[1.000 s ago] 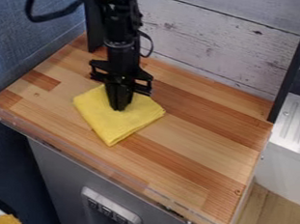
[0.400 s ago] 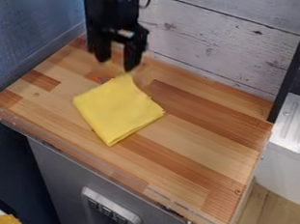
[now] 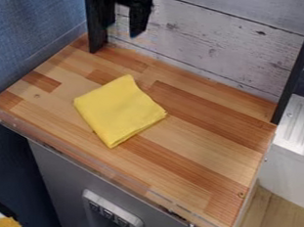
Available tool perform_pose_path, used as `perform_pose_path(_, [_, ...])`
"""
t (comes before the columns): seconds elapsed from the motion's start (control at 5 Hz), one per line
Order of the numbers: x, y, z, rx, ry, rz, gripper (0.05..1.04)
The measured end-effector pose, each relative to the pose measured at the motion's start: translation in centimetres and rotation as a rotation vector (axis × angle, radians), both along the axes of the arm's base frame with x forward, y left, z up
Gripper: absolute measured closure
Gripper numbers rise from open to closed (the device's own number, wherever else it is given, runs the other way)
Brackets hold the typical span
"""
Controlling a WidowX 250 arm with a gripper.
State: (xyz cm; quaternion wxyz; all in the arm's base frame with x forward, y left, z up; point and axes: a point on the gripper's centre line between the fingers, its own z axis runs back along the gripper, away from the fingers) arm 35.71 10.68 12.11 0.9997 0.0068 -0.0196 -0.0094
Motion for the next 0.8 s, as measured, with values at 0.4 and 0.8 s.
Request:
perform_pose_path(0.4, [1.7, 0.9, 0.6, -0.004, 0.029, 0.007, 0.087])
perform_pose_path(0.8, [2.2, 1.0, 1.2, -0.009, 0.039, 0.006, 0.087])
